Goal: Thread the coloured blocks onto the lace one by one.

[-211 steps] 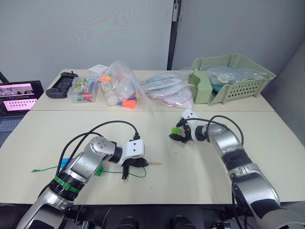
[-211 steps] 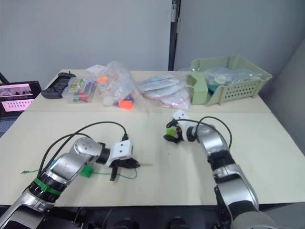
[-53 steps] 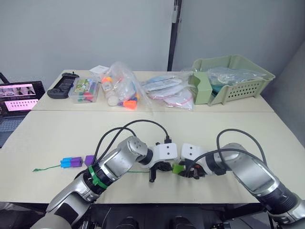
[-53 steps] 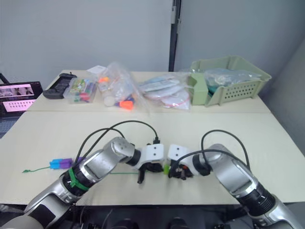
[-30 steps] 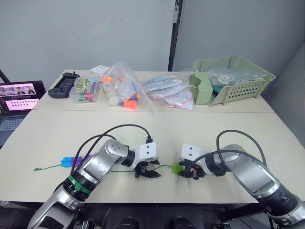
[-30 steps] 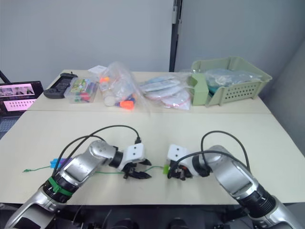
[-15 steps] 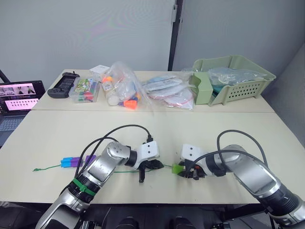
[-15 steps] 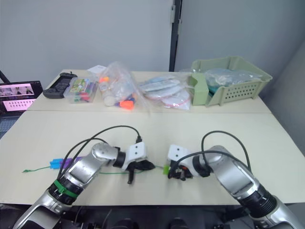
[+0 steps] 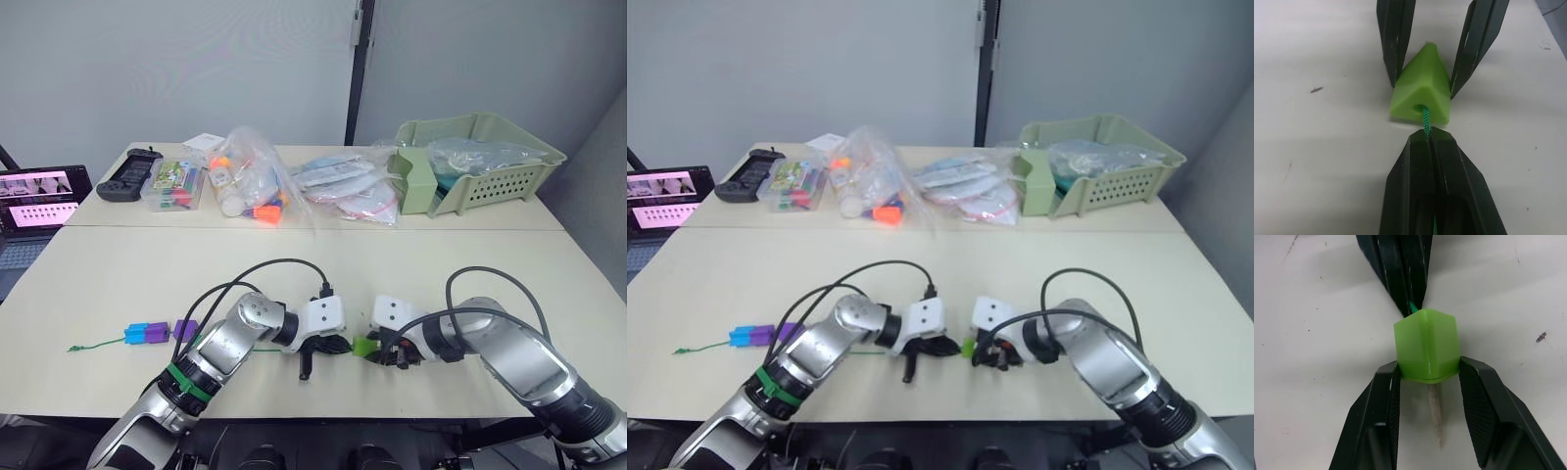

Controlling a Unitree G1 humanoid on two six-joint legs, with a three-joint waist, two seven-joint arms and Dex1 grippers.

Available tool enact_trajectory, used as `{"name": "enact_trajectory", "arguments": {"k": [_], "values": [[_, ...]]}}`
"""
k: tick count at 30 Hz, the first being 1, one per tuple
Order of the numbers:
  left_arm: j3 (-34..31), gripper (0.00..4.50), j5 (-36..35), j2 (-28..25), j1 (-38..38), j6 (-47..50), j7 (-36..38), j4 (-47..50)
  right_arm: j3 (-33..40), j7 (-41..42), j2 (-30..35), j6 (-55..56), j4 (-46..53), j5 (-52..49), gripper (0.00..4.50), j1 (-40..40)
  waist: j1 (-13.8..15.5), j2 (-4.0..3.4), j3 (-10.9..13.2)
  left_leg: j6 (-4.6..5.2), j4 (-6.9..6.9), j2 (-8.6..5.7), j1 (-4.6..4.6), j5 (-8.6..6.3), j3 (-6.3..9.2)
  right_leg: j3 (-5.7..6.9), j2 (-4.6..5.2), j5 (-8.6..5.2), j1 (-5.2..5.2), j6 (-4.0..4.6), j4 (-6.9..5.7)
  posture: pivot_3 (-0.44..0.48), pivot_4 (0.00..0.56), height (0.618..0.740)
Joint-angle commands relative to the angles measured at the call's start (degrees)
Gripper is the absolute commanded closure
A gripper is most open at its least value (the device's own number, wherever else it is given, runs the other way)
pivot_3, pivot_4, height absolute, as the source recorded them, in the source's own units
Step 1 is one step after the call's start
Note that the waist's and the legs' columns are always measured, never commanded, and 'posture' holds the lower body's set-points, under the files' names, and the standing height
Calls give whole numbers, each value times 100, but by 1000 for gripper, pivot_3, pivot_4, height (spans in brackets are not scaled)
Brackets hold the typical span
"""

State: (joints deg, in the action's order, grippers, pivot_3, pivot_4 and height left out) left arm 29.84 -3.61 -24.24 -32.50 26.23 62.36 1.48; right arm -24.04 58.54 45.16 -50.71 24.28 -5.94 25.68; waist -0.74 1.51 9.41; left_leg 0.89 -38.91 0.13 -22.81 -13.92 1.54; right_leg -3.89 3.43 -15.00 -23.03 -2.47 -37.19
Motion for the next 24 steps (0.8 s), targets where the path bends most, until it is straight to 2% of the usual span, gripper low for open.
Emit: {"name": "enact_trajectory", "arguments": {"k": [1, 9, 14, 16, 22, 23, 24], "values": [[130, 4464, 81, 211, -144, -14, -69, 68, -138, -12, 22, -79, 21, -46, 3226, -74, 11, 0, 0, 0, 0, 0, 0, 0, 0, 0, 0, 0, 1, 0, 0, 0, 150, 740], [-14, 4464, 152, 298, -118, -24, -221, 49, -127, -20, 36, -73, 25, -51, 3226, -97, 25, 0, 0, 0, -4, -5, 1, 0, 1, 0, 4, 1, 5, -3, 2, 0, 150, 740], [-211, 3019, -140, 117, -97, 84, 47, 219, 24, -60, -21, -107, 72, -143, 3226, -109, 7, 0, 0, 0, -4, -4, -1, 0, 1, 0, 4, 1, 1, -3, 1, 0, 150, 740], [-269, 2320, -199, 33, -141, 112, 158, 250, 125, -70, -5, -129, 164, -202, 2172, -127, 4, 0, 0, 0, -3, -3, -3, 0, 2, 0, 3, 1, -1, -3, 1, 0, 150, 740], [-185, 337, -158, -8, -230, -79, 285, 263, 569, -229, 157, -214, 529, -424, 151, -333, 8, 0, 0, 0, -2, -4, -17, 0, 2, 0, 3, 1, -13, -2, 2, 0, 150, 740], [-135, 57, -126, 31, -241, -122, 280, 244, 678, -257, 181, -227, 617, -466, 0, -399, 18, -1, 1, 0, -2, -4, -19, 0, 3, 0, 4, 1, -13, -2, 2, 0, 150, 740], [-70, 57, -90, 64, -253, -184, 300, 212, 803, -282, 207, -241, 716, -536, 0, -478, 26, 0, 1, 0, -2, -5, -22, 0, 4, 0, 5, 1, -14, -3, 4, 0, 150, 740]]}}
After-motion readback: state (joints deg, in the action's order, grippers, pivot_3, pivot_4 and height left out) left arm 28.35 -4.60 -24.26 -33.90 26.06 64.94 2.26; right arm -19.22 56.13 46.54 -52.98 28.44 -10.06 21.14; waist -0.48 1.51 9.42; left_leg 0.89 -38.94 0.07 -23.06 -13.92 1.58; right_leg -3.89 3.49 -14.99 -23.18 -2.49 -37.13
